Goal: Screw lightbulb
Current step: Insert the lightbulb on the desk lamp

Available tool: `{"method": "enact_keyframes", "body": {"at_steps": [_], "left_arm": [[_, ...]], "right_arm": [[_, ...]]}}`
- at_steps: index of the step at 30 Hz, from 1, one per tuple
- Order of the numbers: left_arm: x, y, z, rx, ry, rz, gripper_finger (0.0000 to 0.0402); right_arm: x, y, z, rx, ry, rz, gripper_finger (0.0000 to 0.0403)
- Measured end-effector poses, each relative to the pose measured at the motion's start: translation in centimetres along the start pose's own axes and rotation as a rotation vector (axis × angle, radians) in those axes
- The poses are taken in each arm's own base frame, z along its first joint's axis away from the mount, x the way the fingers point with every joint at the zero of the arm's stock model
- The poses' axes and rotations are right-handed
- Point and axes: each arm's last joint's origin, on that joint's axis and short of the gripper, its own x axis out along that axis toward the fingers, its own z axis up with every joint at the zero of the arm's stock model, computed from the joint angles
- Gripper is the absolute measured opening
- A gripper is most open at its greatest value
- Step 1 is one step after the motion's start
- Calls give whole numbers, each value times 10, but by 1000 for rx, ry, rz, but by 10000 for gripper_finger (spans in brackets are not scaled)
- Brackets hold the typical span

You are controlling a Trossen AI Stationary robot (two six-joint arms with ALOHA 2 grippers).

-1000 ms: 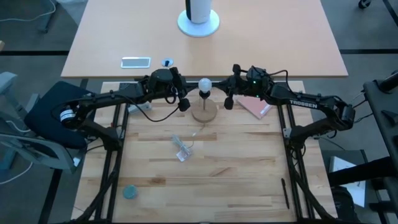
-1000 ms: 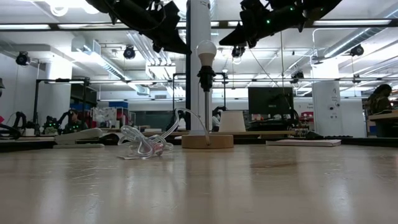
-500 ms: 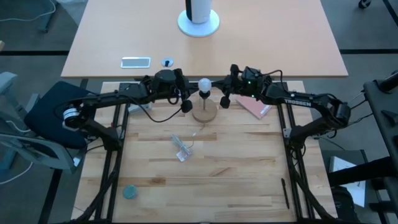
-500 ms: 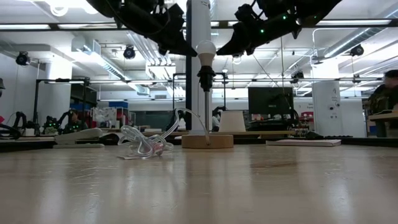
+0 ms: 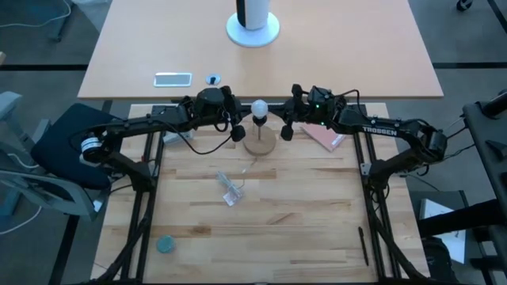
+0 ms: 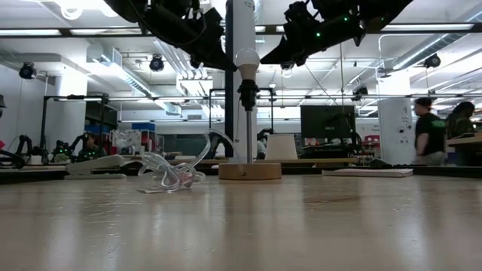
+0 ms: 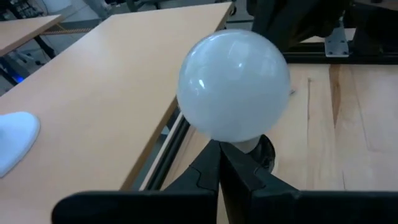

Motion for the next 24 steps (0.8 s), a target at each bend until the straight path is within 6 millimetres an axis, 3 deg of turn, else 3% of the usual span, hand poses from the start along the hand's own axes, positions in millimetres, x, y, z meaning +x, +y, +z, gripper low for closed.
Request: {"method": "enact_keyframes", "body": {"at_steps": [11,24], "left_arm": [[-12,-2,-3,-15,70,-38,0],[-6,-1,6,30,-44,-46,0]], "right_arm": [[-3,-4,-2,-12,51,-86,2],[-2,-6,-1,-17,7,-38,2]]}}
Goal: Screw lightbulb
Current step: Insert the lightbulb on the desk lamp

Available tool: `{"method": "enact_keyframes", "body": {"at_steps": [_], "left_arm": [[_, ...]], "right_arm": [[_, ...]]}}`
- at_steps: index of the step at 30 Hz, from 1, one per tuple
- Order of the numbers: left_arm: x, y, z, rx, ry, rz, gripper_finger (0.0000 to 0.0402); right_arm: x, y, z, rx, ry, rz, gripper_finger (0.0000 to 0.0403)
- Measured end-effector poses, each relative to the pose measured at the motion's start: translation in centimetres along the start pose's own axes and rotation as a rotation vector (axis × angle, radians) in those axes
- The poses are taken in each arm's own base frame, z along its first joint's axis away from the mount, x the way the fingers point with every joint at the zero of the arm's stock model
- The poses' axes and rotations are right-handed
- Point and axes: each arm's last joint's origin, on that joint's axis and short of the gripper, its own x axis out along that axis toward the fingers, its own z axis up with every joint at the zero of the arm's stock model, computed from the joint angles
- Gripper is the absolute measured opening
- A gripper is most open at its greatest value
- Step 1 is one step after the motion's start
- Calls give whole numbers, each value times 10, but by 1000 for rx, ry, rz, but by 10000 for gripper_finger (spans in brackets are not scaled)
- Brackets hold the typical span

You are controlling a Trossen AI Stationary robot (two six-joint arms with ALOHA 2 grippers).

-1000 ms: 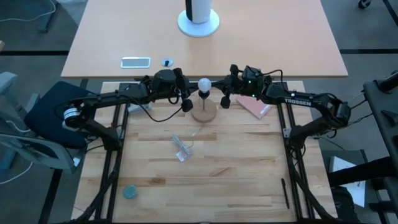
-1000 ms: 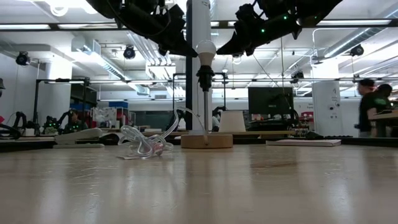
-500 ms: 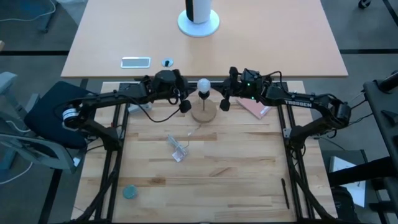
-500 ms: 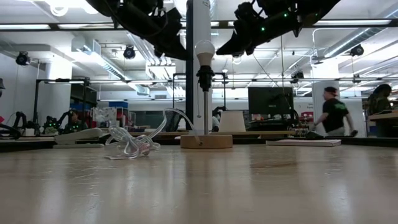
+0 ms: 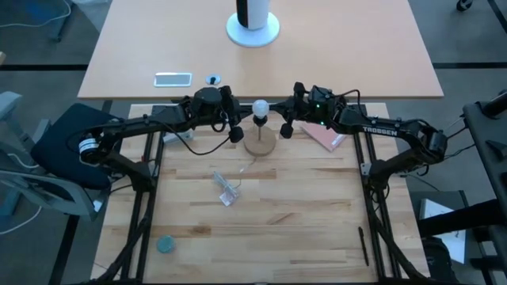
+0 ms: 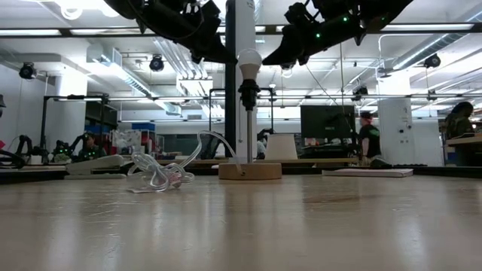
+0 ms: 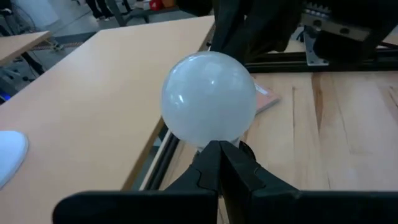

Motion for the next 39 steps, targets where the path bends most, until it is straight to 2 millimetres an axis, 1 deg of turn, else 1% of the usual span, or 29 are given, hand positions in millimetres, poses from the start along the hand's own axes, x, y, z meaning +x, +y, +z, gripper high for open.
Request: {"method": "enact_keyframes", "body": {"at_steps": [8,15,21,24,27,29,32,35,39], "left_arm": [[7,1,-4,-4,17,39,0],[7,1,-4,-7,20,49,0],[6,1,-4,-17,27,46,0],[-1,-1,-6,-29,67,19,0],[-7,-2,-7,-39,100,7,0],[-8,-3,-6,-39,101,-5,0],[-7,-5,-2,-19,47,-65,0],[-5,-3,3,0,-15,-52,0],[-3,-3,4,2,-34,-41,0]], "right_arm": [[0,6,1,10,-7,59,2],[1,15,3,4,-14,96,2],[1,16,3,13,-6,99,2],[-1,16,2,15,19,92,2],[-4,14,3,-1,40,30,2],[-6,12,3,-18,55,-16,2],[-6,8,2,-28,57,-44,2],[-5,4,3,-27,37,-62,2],[-4,4,2,-27,34,-55,2]]}}
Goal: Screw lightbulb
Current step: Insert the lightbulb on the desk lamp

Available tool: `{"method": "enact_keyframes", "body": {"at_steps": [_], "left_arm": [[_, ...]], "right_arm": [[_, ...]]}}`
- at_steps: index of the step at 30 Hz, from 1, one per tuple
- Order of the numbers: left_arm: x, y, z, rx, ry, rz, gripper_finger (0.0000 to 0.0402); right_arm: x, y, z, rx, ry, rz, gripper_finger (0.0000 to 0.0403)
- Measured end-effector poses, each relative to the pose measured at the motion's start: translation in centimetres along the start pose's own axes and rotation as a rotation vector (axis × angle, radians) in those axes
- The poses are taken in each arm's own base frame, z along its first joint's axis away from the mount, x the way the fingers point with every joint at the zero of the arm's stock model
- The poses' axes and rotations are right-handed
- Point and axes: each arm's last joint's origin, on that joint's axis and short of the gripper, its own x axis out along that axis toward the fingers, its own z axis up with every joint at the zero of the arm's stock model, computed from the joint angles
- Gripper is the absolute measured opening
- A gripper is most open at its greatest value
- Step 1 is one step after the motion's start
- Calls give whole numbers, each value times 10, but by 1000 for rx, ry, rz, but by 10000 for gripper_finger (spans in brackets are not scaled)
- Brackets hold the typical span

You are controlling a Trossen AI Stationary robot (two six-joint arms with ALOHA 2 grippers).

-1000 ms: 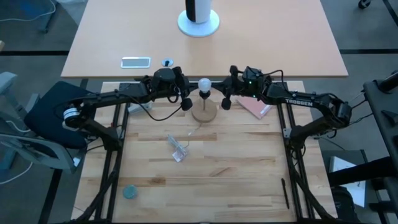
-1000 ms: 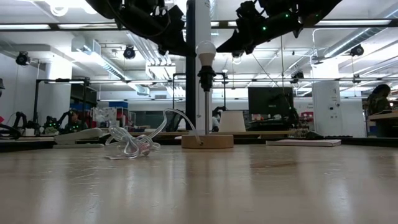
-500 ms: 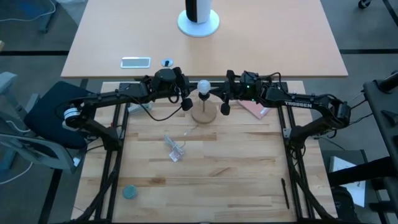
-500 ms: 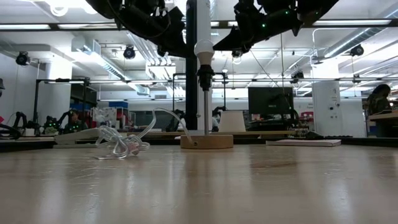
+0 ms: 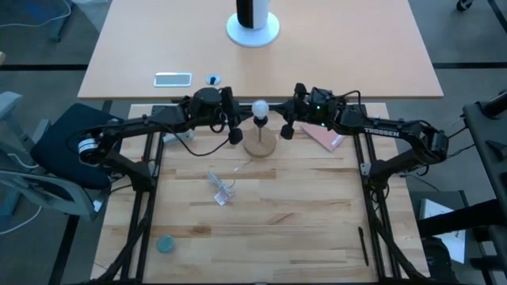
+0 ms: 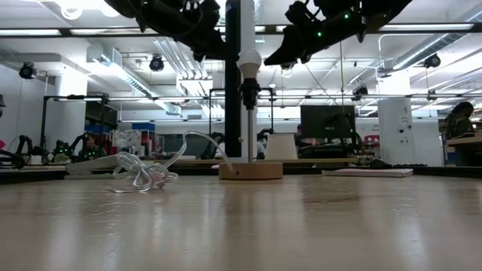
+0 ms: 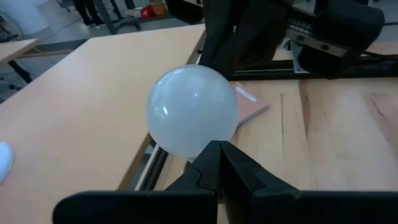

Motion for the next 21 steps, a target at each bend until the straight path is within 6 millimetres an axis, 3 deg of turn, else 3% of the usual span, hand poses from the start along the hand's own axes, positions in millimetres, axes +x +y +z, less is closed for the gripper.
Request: {"method": "enact_keyframes", "body": {"at_steps": [15,21], "left_arm": [[0,0,0,-13,6,11,0],[-4,0,-3,-31,44,2,0]], "right_arm": [[0,8,2,35,-19,100,2],[-3,7,0,32,20,49,2]]}}
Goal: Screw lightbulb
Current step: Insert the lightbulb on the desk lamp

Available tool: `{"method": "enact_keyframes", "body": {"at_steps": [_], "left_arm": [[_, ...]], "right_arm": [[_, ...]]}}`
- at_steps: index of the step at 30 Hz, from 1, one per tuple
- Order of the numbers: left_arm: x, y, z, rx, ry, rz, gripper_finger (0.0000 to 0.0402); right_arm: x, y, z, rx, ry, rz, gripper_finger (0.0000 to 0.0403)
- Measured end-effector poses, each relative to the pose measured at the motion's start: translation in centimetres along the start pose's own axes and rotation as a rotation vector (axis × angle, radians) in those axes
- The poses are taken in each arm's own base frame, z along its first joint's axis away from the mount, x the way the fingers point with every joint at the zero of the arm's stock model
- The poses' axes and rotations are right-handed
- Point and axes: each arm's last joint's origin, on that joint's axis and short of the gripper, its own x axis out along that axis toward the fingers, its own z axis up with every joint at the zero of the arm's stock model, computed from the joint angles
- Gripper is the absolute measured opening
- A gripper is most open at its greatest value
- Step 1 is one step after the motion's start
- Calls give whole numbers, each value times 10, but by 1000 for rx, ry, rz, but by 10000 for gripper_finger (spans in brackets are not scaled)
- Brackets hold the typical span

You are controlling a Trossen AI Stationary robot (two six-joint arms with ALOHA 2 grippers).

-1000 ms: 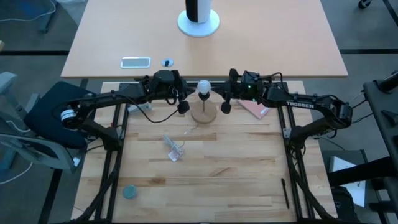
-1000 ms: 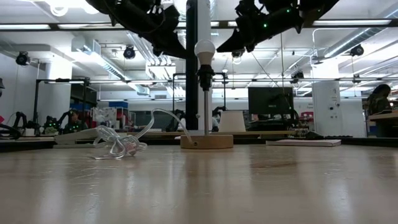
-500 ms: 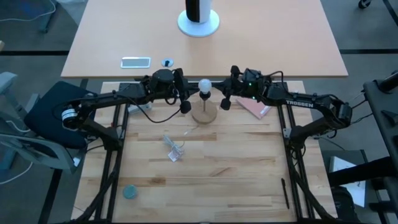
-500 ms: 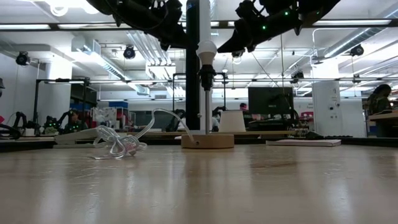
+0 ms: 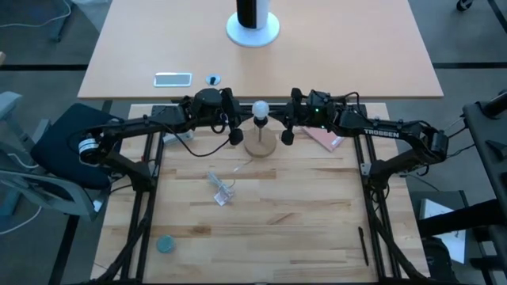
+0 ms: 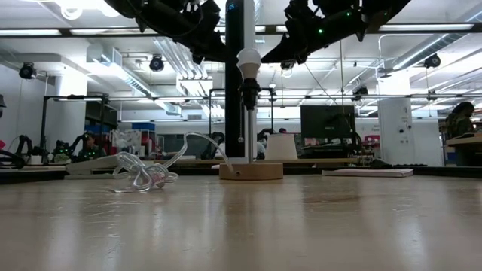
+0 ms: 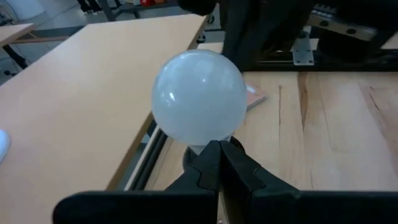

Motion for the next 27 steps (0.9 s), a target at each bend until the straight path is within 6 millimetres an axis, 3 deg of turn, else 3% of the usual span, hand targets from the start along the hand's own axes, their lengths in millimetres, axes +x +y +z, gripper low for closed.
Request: {"method": "enact_keyframes", "body": {"at_steps": [9,27], "left_arm": [[2,2,-1,7,8,42,0],[14,2,-6,7,17,58,0]], "right_arm": [[5,-6,-3,-39,10,-89,2],[9,6,-3,-31,-15,42,2]]}}
